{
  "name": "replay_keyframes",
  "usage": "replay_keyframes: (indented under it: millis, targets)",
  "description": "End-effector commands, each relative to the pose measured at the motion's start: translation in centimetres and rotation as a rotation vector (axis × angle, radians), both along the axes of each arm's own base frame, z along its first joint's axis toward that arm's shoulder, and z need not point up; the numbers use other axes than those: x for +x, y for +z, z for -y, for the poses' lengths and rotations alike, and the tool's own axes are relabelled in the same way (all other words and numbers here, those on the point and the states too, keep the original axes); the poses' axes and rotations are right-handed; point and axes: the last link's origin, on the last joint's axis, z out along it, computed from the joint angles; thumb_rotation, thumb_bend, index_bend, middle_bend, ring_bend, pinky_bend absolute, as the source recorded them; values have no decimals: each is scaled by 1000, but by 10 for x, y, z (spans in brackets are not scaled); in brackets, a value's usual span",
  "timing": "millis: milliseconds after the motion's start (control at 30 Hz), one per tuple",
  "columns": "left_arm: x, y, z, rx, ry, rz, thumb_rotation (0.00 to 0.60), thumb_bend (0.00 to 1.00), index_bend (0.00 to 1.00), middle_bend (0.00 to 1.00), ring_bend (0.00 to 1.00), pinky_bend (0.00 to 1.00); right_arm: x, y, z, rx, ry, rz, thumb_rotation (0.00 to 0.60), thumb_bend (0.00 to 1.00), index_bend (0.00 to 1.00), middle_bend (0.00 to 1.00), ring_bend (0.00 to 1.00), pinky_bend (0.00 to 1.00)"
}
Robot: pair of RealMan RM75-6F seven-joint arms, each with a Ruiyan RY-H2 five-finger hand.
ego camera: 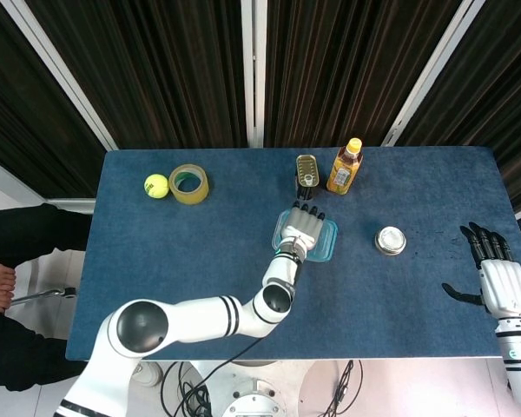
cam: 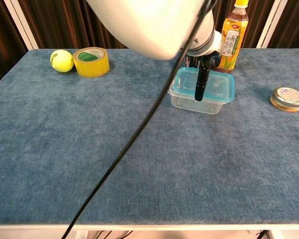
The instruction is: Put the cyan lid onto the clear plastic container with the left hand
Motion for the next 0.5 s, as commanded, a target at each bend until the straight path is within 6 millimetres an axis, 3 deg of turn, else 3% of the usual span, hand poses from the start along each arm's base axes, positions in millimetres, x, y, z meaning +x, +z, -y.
replay_keyframes:
  millis: [33, 200, 500]
  targets:
    - [-7, 20, 3, -17, -52, 72, 600, 75, 34, 2, 0, 49, 0, -1, 0, 3, 4, 1, 600, 68, 0, 0, 0, 0]
    - [-24, 27, 18, -32, -152, 92, 600, 34, 144, 60, 0, 32, 3, -4, 2, 12, 18, 7, 600, 68, 0, 0, 0, 0]
    - [-29, 7, 42, -70, -282, 116, 600, 7, 159, 61, 0, 19, 7, -6, 0, 11, 24, 5, 600, 69, 0, 0, 0, 0]
